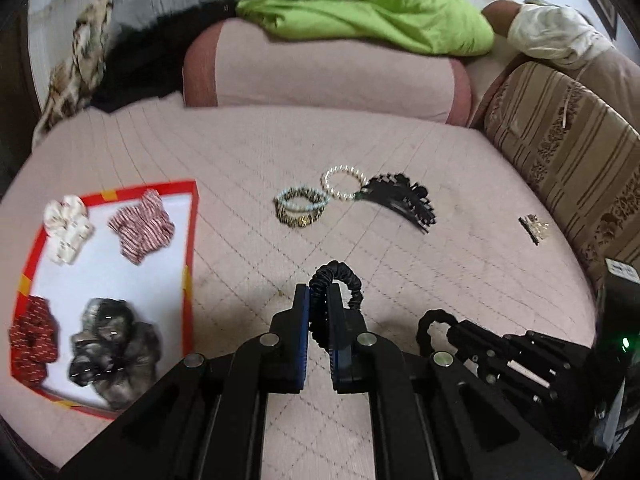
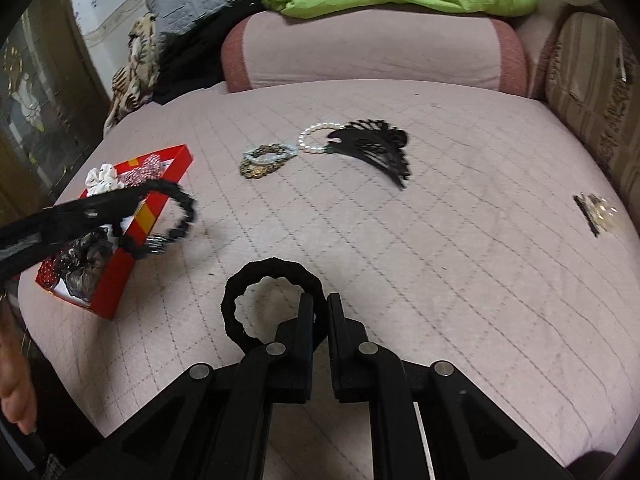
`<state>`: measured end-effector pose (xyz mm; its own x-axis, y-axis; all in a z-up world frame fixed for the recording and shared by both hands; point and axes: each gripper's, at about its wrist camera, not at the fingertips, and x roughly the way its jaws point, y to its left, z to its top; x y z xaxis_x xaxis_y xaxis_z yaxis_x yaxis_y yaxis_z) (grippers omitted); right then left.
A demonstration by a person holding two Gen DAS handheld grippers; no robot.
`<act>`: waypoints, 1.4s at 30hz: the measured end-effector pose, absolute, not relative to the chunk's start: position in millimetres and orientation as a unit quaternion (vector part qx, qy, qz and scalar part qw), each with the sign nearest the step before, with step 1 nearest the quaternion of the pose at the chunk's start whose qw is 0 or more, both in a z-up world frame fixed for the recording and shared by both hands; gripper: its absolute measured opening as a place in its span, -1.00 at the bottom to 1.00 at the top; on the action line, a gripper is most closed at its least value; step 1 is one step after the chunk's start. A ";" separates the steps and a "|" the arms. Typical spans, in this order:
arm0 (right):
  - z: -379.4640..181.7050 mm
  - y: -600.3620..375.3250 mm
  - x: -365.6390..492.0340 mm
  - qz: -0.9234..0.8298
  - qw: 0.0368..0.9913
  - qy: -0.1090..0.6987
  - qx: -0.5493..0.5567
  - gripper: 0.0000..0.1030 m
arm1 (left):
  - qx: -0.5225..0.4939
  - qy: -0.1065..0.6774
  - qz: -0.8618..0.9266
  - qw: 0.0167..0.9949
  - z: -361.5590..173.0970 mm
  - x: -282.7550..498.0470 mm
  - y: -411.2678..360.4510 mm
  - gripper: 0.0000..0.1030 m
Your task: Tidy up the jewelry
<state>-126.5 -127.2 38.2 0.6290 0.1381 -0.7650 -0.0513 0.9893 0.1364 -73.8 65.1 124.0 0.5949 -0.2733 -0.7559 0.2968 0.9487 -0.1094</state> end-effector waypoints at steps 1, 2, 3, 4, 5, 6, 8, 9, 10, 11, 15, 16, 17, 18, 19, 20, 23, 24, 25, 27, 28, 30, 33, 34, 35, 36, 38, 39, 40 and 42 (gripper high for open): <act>40.0 -129.3 -128.5 0.047 0.902 0.427 0.051 -0.86 | 0.017 0.416 -0.159 0.895 127.6 -77.3 65.1 -0.85; 43.0 -131.6 -131.1 0.040 0.902 0.426 0.052 -0.86 | 0.021 0.411 -0.158 0.898 131.0 -81.6 65.2 -0.85; 46.7 -133.9 -133.9 0.034 0.904 0.424 0.053 -0.86 | 0.026 0.405 -0.157 0.900 135.1 -87.0 64.7 -0.85; 49.8 -135.5 -135.9 0.029 0.905 0.422 0.053 -0.86 | 0.030 0.401 -0.156 0.902 137.9 -90.6 64.3 -0.85; 53.7 -137.2 -138.7 0.022 0.906 0.419 0.050 -0.86 | 0.033 0.396 -0.156 0.904 140.7 -94.8 64.6 -0.85; 57.4 -138.1 -141.2 0.016 0.908 0.416 0.046 -0.86 | 0.035 0.392 -0.155 0.906 142.4 -98.3 64.0 -0.85; 63.8 -139.5 -145.4 0.007 0.911 0.410 0.042 -0.86 | 0.039 0.385 -0.156 0.909 146.0 -103.7 63.2 -0.85; 66.6 -139.9 -147.1 0.004 0.912 0.408 0.040 -0.86 | 0.039 0.383 -0.155 0.910 147.6 -106.1 63.7 -0.85; 69.2 -140.0 -149.1 0.001 0.913 0.406 0.038 -0.86 | 0.039 0.381 -0.155 0.911 149.9 -108.4 63.9 -0.85; 72.0 -140.2 -151.5 -0.001 0.914 0.403 0.037 -0.86 | 0.038 0.379 -0.156 0.911 151.3 -109.7 63.7 -0.85; 78.4 -137.7 -156.2 -0.003 0.917 0.398 0.033 -0.86 | 0.036 0.369 -0.158 0.915 158.7 -116.8 65.3 -0.85; 79.8 -136.8 -156.8 -0.004 0.917 0.397 0.032 -0.86 | 0.036 0.367 -0.158 0.916 160.0 -118.1 66.1 -0.85; 80.6 -135.8 -157.7 -0.004 0.918 0.396 0.031 -0.86 | 0.035 0.364 -0.159 0.917 162.5 -119.8 67.6 -0.85; 81.4 -134.7 -158.8 -0.004 0.918 0.395 0.031 -0.86 | 0.034 0.361 -0.159 0.918 163.7 -120.1 69.6 -0.85; 82.8 -133.7 -159.3 -0.004 0.918 0.394 0.030 -0.86 | 0.033 0.359 -0.158 0.919 165.2 -121.2 70.4 -0.85; 83.7 -132.7 -160.1 -0.005 0.919 0.393 0.030 -0.86 | 0.031 0.357 -0.158 0.920 166.9 -122.1 72.2 -0.85; 85.8 -129.5 -160.8 -0.004 0.919 0.392 0.028 -0.86 | 0.027 0.353 -0.156 0.922 170.3 -124.7 76.2 -0.85; 86.2 -128.2 -160.9 -0.004 0.919 0.392 0.027 -0.86 | 0.026 0.351 -0.155 0.923 171.4 -125.2 78.5 -0.85; 86.5 -126.8 -161.0 -0.004 0.920 0.392 0.025 -0.86 | 0.025 0.349 -0.154 0.924 172.0 -125.4 79.8 -0.85; 87.4 -124.3 -160.8 -0.002 0.920 0.392 0.023 -0.86 | 0.021 0.348 -0.151 0.925 173.2 -126.1 84.6 -0.85; 87.7 -122.5 -160.9 -0.002 0.920 0.392 0.022 -0.86 | 0.018 0.347 -0.150 0.926 173.7 -126.2 87.2 -0.85; 88.2 -118.8 -161.0 0.000 0.920 0.392 0.019 -0.86 | 0.014 0.347 -0.148 0.926 174.2 -126.5 92.3 -0.85; 88.3 -113.4 -160.2 0.003 0.919 0.393 0.015 -0.86 | 0.007 0.346 -0.144 0.927 174.4 -125.9 99.7 -0.85; 88.2 -111.9 -160.0 0.004 0.919 0.393 0.014 -0.86 | 0.005 0.346 -0.142 0.927 174.3 -125.6 102.3 -0.85; 88.1 -109.8 -159.7 0.006 0.919 0.394 0.012 -0.86 | 0.003 0.346 -0.140 0.928 174.1 -124.7 105.0 -0.85; 88.1 -108.4 -159.6 0.007 0.919 0.394 0.011 -0.86 | 0.002 0.346 -0.137 0.928 173.7 -124.2 106.6 -0.85; 88.9 -104.6 -158.6 0.010 0.919 0.395 0.007 -0.86 | -0.002 0.347 -0.130 0.929 173.3 -122.0 112.3 -0.85; 89.8 -103.0 -157.7 0.013 0.918 0.396 0.007 -0.86 | -0.007 0.348 -0.126 0.929 173.6 -121.0 117.1 -0.85; 91.1 -100.9 -156.5 0.017 0.918 0.397 0.007 -0.86 | -0.010 0.348 -0.122 0.930 174.1 -120.3 120.9 -0.85; 94.6 -95.4 -153.9 0.026 0.918 0.396 0.006 -0.86 | -0.015 0.347 -0.112 0.931 175.9 -119.7 132.3 -0.85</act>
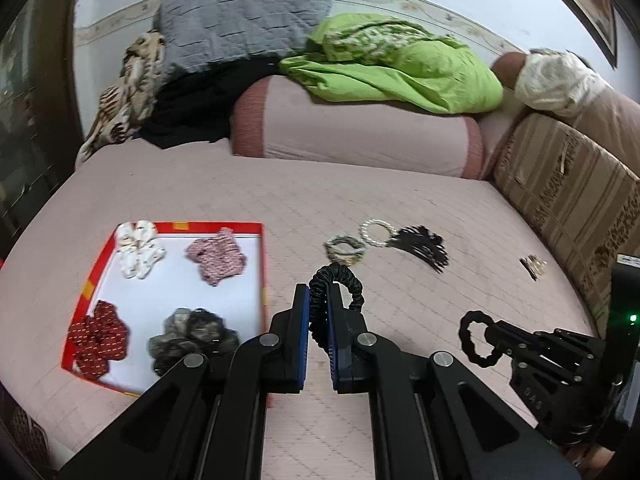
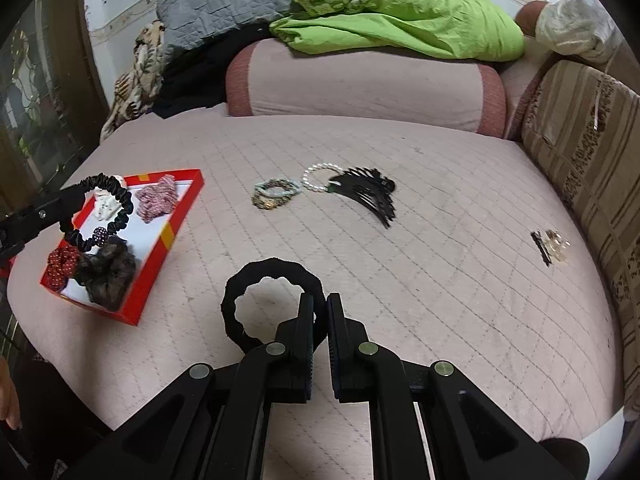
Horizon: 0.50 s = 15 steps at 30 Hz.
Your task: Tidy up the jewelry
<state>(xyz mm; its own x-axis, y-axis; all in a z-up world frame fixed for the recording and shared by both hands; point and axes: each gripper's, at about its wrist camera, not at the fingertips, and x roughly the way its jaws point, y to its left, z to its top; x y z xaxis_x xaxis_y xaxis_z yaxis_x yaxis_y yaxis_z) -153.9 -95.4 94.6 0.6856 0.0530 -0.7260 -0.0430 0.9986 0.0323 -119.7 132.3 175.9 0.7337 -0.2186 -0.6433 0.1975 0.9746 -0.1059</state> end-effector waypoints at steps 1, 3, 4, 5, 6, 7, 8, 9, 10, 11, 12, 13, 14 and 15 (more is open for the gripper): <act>96.0 -92.0 -152.6 0.032 0.918 0.394 0.005 -0.86 | -0.018 0.346 -0.106 0.932 177.3 -119.5 139.3 -0.85; 99.7 -81.4 -148.2 0.049 0.917 0.395 0.002 -0.86 | -0.023 0.346 -0.096 0.933 178.5 -117.4 151.3 -0.85; 101.3 -75.3 -145.4 0.059 0.916 0.396 0.000 -0.86 | -0.029 0.346 -0.090 0.933 179.1 -115.5 160.2 -0.85; 103.0 -68.2 -142.1 0.071 0.915 0.398 -0.003 -0.86 | -0.033 0.347 -0.087 0.933 179.9 -113.8 166.0 -0.85; 105.0 -60.4 -138.5 0.083 0.913 0.399 -0.006 -0.86 | -0.039 0.348 -0.082 0.933 180.4 -110.9 176.1 -0.85; 106.5 -54.6 -135.5 0.092 0.912 0.400 -0.009 -0.86 | -0.046 0.350 -0.075 0.933 180.8 -107.8 186.8 -0.85; 108.5 -46.3 -130.7 0.104 0.910 0.401 -0.012 -0.86 | -0.049 0.351 -0.070 0.932 180.6 -105.9 193.5 -0.85; 109.9 -39.7 -127.6 0.113 0.909 0.401 -0.015 -0.86 | -0.055 0.353 -0.063 0.932 180.6 -102.1 205.2 -0.85; 111.2 -32.5 -124.3 0.121 0.908 0.401 -0.018 -0.86 | -0.058 0.355 -0.056 0.931 180.1 -98.6 215.2 -0.85; 112.5 -22.8 -119.6 0.132 0.906 0.402 -0.021 -0.86 | -0.059 0.358 -0.047 0.931 178.8 -94.1 226.2 -0.85; 113.2 -15.3 -116.2 0.140 0.904 0.402 -0.023 -0.86 | -0.059 0.361 -0.040 0.930 177.2 -90.7 233.9 -0.85; 113.6 -7.4 -111.8 0.148 0.903 0.404 -0.025 -0.86 | -0.059 0.364 -0.031 0.929 175.1 -86.7 242.8 -0.85; 113.6 2.5 -106.8 0.157 0.900 0.405 -0.030 -0.86 | -0.058 0.369 -0.021 0.927 171.5 -81.0 253.9 -0.85; 113.2 12.2 -102.4 0.165 0.899 0.405 -0.035 -0.86 | -0.058 0.373 -0.015 0.926 168.8 -77.0 261.3 -0.85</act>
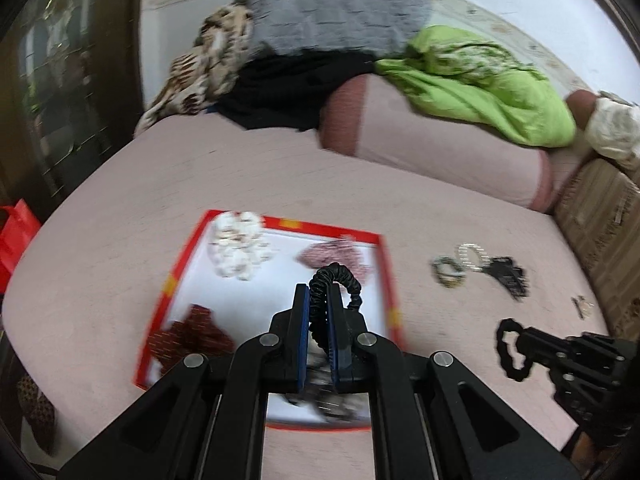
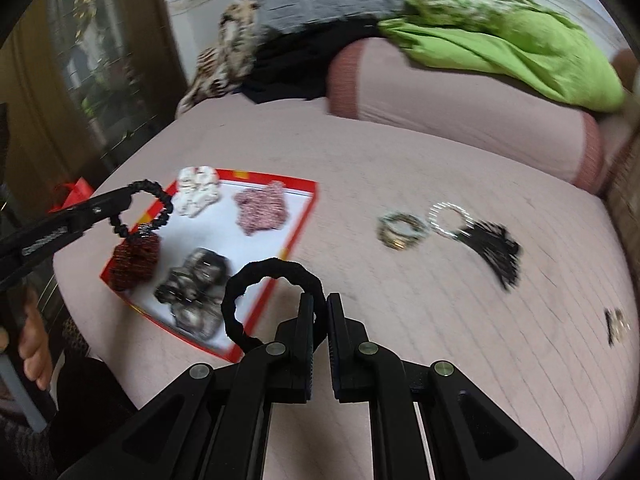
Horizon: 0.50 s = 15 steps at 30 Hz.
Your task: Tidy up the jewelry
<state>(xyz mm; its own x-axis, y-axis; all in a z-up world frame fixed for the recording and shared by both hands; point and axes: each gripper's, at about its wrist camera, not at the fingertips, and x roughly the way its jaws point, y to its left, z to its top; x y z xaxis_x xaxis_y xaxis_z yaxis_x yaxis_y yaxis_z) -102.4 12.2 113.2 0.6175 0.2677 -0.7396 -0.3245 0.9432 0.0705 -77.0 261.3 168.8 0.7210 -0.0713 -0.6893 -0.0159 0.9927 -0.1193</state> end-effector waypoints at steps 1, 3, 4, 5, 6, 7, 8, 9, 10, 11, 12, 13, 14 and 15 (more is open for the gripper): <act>112.2 22.6 -97.8 0.174 0.897 0.405 -0.042 -0.86 | -0.060 0.379 -0.008 0.923 165.1 -71.6 270.1 -0.85; 109.7 38.1 -90.7 0.186 0.894 0.404 -0.052 -0.86 | -0.065 0.390 0.003 0.918 156.9 -60.0 286.6 -0.85; 107.8 47.1 -86.0 0.192 0.893 0.403 -0.057 -0.86 | -0.069 0.396 0.009 0.916 152.2 -52.7 295.5 -0.85; 105.2 56.8 -79.7 0.200 0.891 0.404 -0.061 -0.86 | -0.071 0.401 0.014 0.913 147.7 -46.6 303.2 -0.85; 102.5 64.5 -73.8 0.205 0.889 0.406 -0.063 -0.86 | -0.074 0.405 0.017 0.911 144.0 -42.1 308.8 -0.85; 100.1 70.6 -68.7 0.208 0.887 0.408 -0.064 -0.86 | -0.078 0.410 0.020 0.909 140.2 -37.2 313.9 -0.85; 96.8 77.6 -61.8 0.213 0.884 0.412 -0.063 -0.85 | -0.084 0.417 0.022 0.905 134.2 -29.2 321.5 -0.85; 93.2 84.8 -53.9 0.219 0.880 0.417 -0.060 -0.85 | -0.087 0.422 0.023 0.902 130.4 -23.6 324.6 -0.85; 89.4 92.5 -45.6 0.225 0.876 0.422 -0.056 -0.86 | -0.089 0.428 0.024 0.899 125.6 -17.2 328.6 -0.85; 86.6 97.3 -40.4 0.228 0.874 0.426 -0.054 -0.85 | -0.091 0.434 0.026 0.896 120.4 -10.6 332.9 -0.85; 82.1 104.7 -32.3 0.234 0.870 0.431 -0.050 -0.85 | -0.092 0.438 0.029 0.894 116.7 -4.9 335.3 -0.85; 77.0 112.4 -24.7 0.239 0.865 0.438 -0.047 -0.85 | -0.091 0.444 0.034 0.891 111.2 0.5 338.6 -0.85; 72.7 118.7 -19.5 0.242 0.862 0.444 -0.045 -0.85 | -0.090 0.447 0.037 0.889 108.0 4.0 339.9 -0.85; 68.4 124.8 -14.4 0.245 0.858 0.449 -0.044 -0.85 | -0.088 0.453 0.045 0.886 101.8 8.8 343.4 -0.85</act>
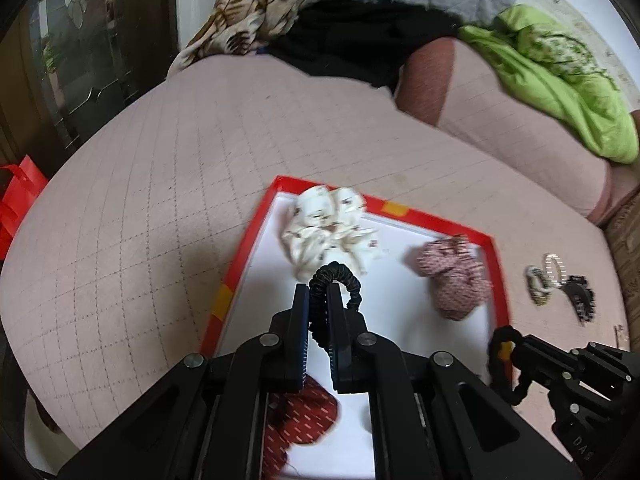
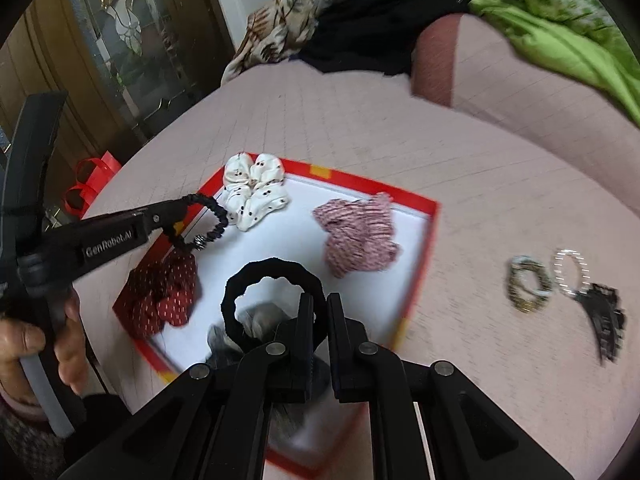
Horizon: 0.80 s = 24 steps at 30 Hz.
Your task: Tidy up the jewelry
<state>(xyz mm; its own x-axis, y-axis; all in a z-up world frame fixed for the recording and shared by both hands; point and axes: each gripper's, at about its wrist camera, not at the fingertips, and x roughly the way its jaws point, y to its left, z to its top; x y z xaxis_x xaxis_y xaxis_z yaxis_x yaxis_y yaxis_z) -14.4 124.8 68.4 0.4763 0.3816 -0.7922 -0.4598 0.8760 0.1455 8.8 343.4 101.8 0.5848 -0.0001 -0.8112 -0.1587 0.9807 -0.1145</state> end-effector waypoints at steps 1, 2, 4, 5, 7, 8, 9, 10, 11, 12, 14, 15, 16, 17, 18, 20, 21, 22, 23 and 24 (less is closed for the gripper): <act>61.6 133.2 -7.9 0.250 0.853 0.457 -0.042 -0.85 | -0.087 0.458 0.050 0.883 96.9 11.7 346.6 -0.85; 56.7 139.1 -3.7 0.253 0.849 0.462 -0.042 -0.85 | -0.088 0.463 0.054 0.880 92.1 14.1 349.6 -0.85; 47.3 150.4 3.9 0.255 0.844 0.470 -0.044 -0.85 | -0.090 0.472 0.061 0.875 83.2 19.5 356.0 -0.85; 41.8 156.9 8.1 0.257 0.841 0.474 -0.045 -0.85 | -0.091 0.475 0.064 0.873 79.4 22.8 359.2 -0.85; 34.4 165.3 13.8 0.260 0.836 0.481 -0.043 -0.85 | -0.091 0.479 0.066 0.871 73.1 26.9 362.7 -0.85; 30.6 169.2 16.3 0.260 0.834 0.484 -0.043 -0.85 | -0.090 0.481 0.067 0.870 70.1 28.7 363.4 -0.85; 27.0 172.5 18.1 0.261 0.832 0.487 -0.043 -0.85 | -0.089 0.482 0.067 0.869 68.0 29.8 363.8 -0.85; 24.0 174.8 19.0 0.262 0.830 0.490 -0.044 -0.85 | -0.088 0.484 0.067 0.868 66.0 31.2 364.6 -0.85; 22.8 175.8 20.0 0.263 0.829 0.491 -0.044 -0.85 | -0.087 0.485 0.068 0.868 64.0 32.5 364.9 -0.84; 20.8 177.2 20.5 0.264 0.828 0.492 -0.044 -0.84 | -0.086 0.485 0.069 0.867 61.8 33.5 365.6 -0.84; 18.4 178.2 19.8 0.266 0.827 0.493 -0.045 -0.83 | -0.087 0.486 0.071 0.867 60.5 34.8 366.2 -0.84; 17.8 178.3 19.4 0.267 0.827 0.493 -0.045 -0.83 | -0.088 0.485 0.071 0.867 60.2 35.4 366.3 -0.84; 17.4 178.5 19.1 0.268 0.827 0.492 -0.045 -0.83 | -0.090 0.484 0.072 0.868 60.6 34.8 366.6 -0.84; 17.3 178.5 18.8 0.268 0.827 0.492 -0.044 -0.83 | -0.091 0.482 0.072 0.868 61.7 34.1 366.3 -0.84; 16.9 178.1 18.9 0.270 0.826 0.492 -0.043 -0.83 | -0.091 0.480 0.072 0.869 62.9 33.2 366.1 -0.84; 16.8 175.8 18.6 0.274 0.825 0.494 -0.037 -0.75 | -0.092 0.476 0.072 0.871 66.4 30.2 365.2 -0.83; 17.4 174.7 18.2 0.273 0.825 0.494 -0.035 -0.60 | -0.093 0.476 0.070 0.872 68.1 29.4 365.4 -0.82; 17.9 174.7 17.9 0.273 0.826 0.493 -0.033 -0.49 | -0.095 0.475 0.069 0.872 69.9 28.5 365.4 -0.76; 19.2 173.8 16.4 0.271 0.828 0.490 -0.033 -0.33 | -0.098 0.474 0.069 0.872 72.7 26.6 365.2 -0.66; 20.6 174.1 15.1 0.270 0.830 0.487 -0.033 -0.31 | -0.100 0.472 0.070 0.873 75.0 24.5 365.4 -0.60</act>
